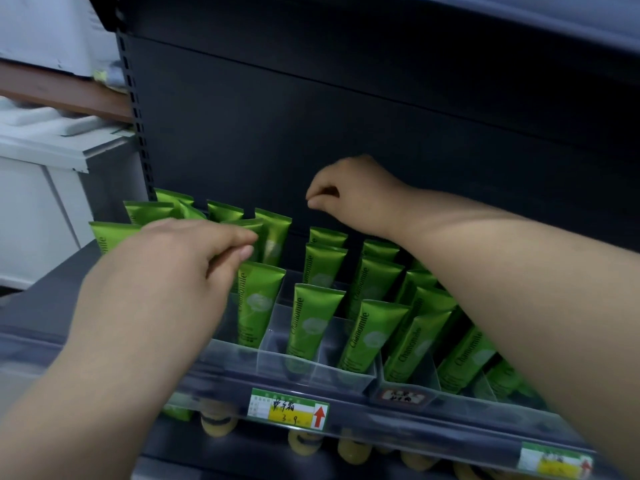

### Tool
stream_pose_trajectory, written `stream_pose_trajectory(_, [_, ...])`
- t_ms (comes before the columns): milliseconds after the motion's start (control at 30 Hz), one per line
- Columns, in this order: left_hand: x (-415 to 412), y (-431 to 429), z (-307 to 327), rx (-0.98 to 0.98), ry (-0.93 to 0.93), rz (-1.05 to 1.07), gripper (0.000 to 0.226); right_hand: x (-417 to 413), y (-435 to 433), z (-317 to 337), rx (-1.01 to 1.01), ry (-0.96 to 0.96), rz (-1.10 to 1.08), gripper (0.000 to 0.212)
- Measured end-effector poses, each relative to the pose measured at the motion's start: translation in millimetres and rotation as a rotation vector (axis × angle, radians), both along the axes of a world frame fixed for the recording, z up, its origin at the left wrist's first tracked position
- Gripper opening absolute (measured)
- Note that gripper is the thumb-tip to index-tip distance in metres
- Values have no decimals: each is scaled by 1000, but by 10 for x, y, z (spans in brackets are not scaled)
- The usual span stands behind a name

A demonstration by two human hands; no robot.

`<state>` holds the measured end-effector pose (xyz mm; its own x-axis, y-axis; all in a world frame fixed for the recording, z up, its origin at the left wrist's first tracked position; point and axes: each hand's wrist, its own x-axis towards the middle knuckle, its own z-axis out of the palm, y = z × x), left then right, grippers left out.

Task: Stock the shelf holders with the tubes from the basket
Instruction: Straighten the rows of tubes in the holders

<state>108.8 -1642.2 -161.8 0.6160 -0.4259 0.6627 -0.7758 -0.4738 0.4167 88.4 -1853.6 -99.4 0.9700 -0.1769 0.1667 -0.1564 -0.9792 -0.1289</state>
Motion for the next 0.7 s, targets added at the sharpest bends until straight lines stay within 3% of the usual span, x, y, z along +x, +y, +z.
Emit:
stream_pose_trajectory(200, [63, 65, -17, 3, 15, 25, 22, 234, 241, -18, -27, 12, 107, 23])
stream_pose_trajectory(700, [95, 136, 0, 28, 12, 34, 22, 345, 340, -127, -186, 114, 48, 26])
